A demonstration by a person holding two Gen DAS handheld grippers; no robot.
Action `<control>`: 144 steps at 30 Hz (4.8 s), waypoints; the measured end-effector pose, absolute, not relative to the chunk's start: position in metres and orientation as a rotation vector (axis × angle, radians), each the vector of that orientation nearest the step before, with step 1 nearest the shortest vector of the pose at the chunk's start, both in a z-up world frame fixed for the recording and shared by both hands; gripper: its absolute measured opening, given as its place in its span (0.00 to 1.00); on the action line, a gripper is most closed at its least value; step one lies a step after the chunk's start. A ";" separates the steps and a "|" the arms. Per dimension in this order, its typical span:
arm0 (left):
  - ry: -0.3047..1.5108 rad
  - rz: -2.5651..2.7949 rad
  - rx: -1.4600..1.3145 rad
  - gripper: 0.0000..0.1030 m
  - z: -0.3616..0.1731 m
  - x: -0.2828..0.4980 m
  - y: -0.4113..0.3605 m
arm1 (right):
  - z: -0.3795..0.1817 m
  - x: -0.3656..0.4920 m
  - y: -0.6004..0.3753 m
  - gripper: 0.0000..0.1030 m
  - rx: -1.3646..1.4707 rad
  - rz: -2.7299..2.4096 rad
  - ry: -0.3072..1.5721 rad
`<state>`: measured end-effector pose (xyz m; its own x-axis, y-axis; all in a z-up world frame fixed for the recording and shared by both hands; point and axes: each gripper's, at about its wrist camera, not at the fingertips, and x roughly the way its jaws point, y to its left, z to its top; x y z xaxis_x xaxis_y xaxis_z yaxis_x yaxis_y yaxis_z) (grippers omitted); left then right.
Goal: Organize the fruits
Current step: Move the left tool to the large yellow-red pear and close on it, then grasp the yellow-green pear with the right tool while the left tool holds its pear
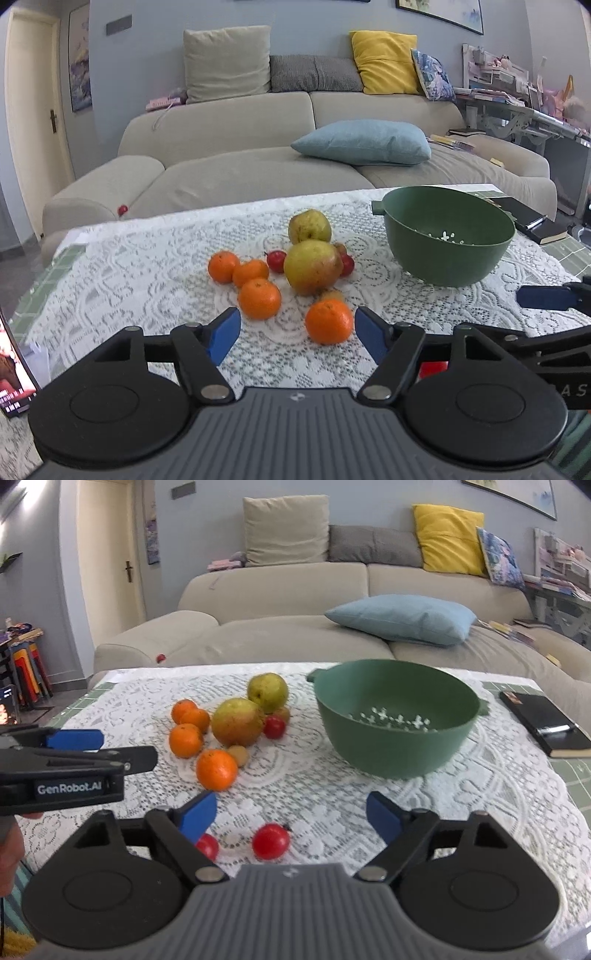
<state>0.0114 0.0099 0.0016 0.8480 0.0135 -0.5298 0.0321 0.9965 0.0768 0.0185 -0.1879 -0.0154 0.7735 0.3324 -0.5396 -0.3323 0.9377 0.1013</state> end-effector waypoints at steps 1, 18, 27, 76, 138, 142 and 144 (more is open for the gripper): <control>0.559 -0.012 0.086 0.81 0.003 0.013 0.010 | -0.015 0.020 -0.185 0.73 -0.008 0.368 0.581; 0.527 0.040 0.121 0.66 -0.002 0.059 0.018 | -0.016 0.069 -0.169 0.68 -0.059 0.447 0.529; 0.518 -0.056 0.087 0.66 -0.001 0.087 0.026 | -0.016 0.100 -0.160 0.68 -0.111 0.479 0.522; 0.649 -0.208 0.137 0.72 -0.043 0.170 0.029 | -0.015 0.176 -0.158 0.79 -0.093 0.468 0.564; 0.639 0.010 -0.048 0.76 -0.016 0.181 0.117 | -0.027 0.301 -0.043 0.77 -0.302 0.503 0.815; 0.640 0.001 -0.058 0.76 -0.016 0.181 0.116 | -0.037 0.310 -0.036 0.75 -0.315 0.513 0.880; 0.645 0.000 -0.064 0.76 -0.015 0.181 0.117 | -0.041 0.312 -0.032 0.74 -0.333 0.500 0.891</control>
